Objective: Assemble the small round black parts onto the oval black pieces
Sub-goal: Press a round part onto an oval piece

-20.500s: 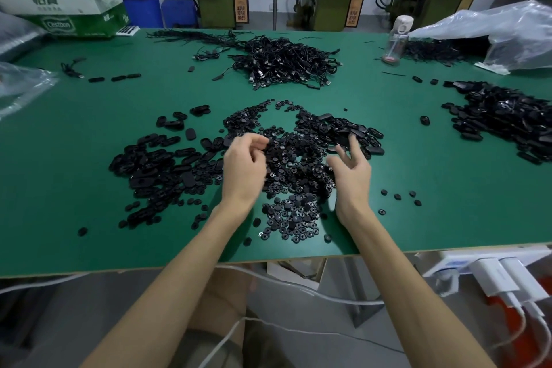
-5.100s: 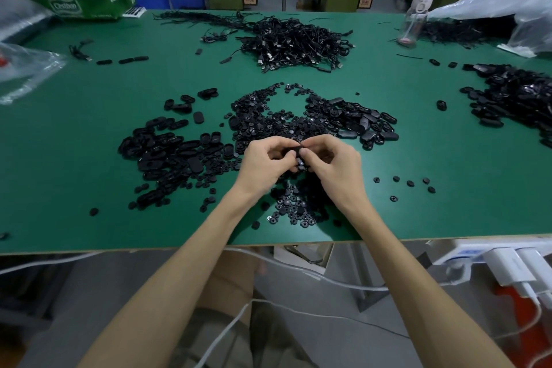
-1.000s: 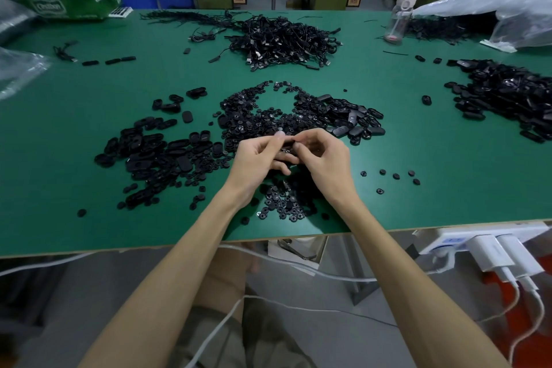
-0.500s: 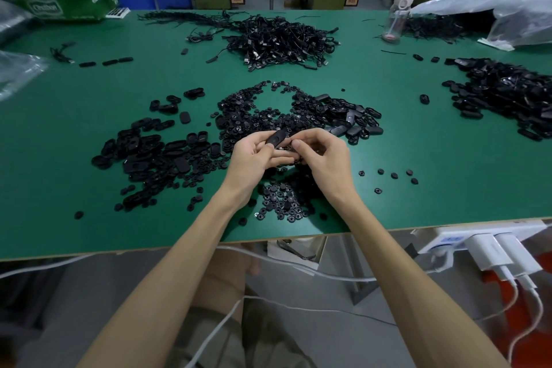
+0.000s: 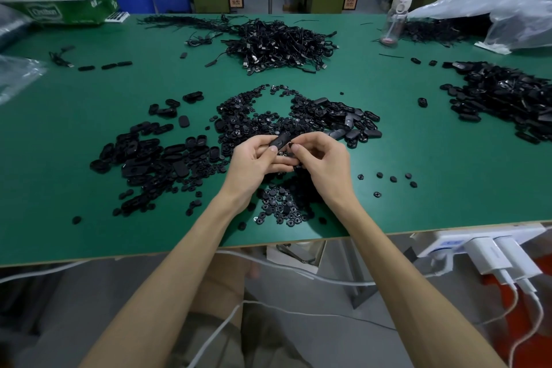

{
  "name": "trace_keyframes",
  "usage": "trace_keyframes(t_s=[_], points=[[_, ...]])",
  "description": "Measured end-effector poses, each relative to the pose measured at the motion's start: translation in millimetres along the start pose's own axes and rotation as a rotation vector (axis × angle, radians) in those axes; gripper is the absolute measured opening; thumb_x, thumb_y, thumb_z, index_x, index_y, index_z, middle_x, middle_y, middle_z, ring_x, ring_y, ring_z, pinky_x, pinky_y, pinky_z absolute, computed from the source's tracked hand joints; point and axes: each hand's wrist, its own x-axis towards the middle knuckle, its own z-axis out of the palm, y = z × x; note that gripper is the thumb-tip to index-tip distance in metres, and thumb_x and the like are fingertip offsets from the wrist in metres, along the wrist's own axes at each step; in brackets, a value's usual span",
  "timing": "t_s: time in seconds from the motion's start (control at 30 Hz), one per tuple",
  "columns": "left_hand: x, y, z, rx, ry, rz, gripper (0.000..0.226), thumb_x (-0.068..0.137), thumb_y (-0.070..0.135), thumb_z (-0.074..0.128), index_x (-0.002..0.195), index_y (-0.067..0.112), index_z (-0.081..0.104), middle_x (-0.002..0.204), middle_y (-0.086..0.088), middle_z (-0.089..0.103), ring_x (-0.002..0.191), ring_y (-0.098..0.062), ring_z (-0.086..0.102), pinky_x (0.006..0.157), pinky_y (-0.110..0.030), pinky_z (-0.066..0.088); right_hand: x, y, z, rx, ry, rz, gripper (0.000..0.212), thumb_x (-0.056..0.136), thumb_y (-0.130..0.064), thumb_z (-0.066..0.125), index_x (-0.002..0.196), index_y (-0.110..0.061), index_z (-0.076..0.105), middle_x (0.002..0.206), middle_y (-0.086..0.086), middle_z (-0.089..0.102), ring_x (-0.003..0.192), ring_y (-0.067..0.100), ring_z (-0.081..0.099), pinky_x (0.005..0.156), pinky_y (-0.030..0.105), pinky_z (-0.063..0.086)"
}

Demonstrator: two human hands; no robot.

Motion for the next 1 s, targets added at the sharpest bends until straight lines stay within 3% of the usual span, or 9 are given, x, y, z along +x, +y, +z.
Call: trace_keyframes(t_s=[0.27, 0.5, 0.6, 0.73, 0.9, 1.0], points=[[-0.3, -0.1, -0.5, 0.002, 0.016, 0.005, 0.013, 0.104, 0.003, 0.057, 0.114, 0.0, 0.066, 0.096, -0.017, 0.078, 0.082, -0.03, 0.078, 0.069, -0.03, 0.063, -0.2, -0.2, 0.5, 0.002, -0.013, -0.014, 0.006, 0.093, -0.008, 0.072, 0.099, -0.009, 0.075, 0.087, 0.0, 0.077, 0.082, 0.014, 0.073, 0.081, 0.038, 0.061], [2.8, -4.7, -3.5, 0.081, 0.074, 0.031, 0.012, 0.102, 0.02, 0.066, 0.103, 0.011, 0.073, 0.072, 0.007, 0.069, 0.071, -0.009, 0.062, 0.059, -0.024, 0.055, 0.2, -0.4, 1.0, -0.003, -0.037, -0.035, 0.006, 0.094, -0.01, 0.073, 0.101, -0.008, 0.074, 0.087, 0.002, 0.075, 0.084, 0.02, 0.072, 0.082, 0.041, 0.059], [3.1, -4.7, -3.2, 0.088, 0.071, 0.035, 0.011, 0.104, 0.019, 0.063, 0.101, 0.014, 0.073, 0.073, 0.006, 0.065, 0.07, -0.01, 0.06, 0.057, -0.025, 0.053, 0.4, 0.0, 1.2, -0.01, -0.043, -0.046, 0.005, 0.094, -0.011, 0.073, 0.099, -0.011, 0.075, 0.087, -0.003, 0.074, 0.081, 0.011, 0.068, 0.079, 0.035, 0.058], [2.5, -4.1, -2.9, 0.085, 0.04, 0.045, 0.008, 0.102, 0.009, 0.064, 0.105, 0.013, 0.07, 0.089, -0.003, 0.073, 0.078, -0.016, 0.07, 0.058, -0.025, 0.055, 0.8, 1.0, 1.4, -0.015, -0.048, -0.055, 0.005, 0.095, -0.012, 0.072, 0.099, -0.012, 0.075, 0.087, -0.006, 0.074, 0.08, 0.007, 0.068, 0.077, 0.027, 0.056], [2.1, -4.7, -3.4, 0.028, 0.049, 0.067, 0.009, 0.099, -0.001, 0.065, 0.106, 0.005, 0.066, 0.093, -0.006, 0.076, 0.087, -0.026, 0.077, 0.063, -0.027, 0.06, 0.9, 1.2, 1.0, 0.035, -0.044, -0.029, 0.006, 0.096, -0.009, 0.07, 0.101, -0.008, 0.073, 0.088, 0.002, 0.076, 0.083, 0.018, 0.075, 0.08, 0.036, 0.06], [1.4, -4.8, -3.7, 0.035, 0.068, 0.08, 0.011, 0.096, 0.0, 0.069, 0.107, 0.0, 0.067, 0.096, -0.008, 0.077, 0.09, -0.029, 0.078, 0.066, -0.03, 0.062, 1.4, 2.3, 1.9, 0.025, -0.037, -0.025, 0.006, 0.097, -0.009, 0.069, 0.101, -0.007, 0.074, 0.087, 0.001, 0.076, 0.081, 0.012, 0.073, 0.076, 0.028, 0.058]])
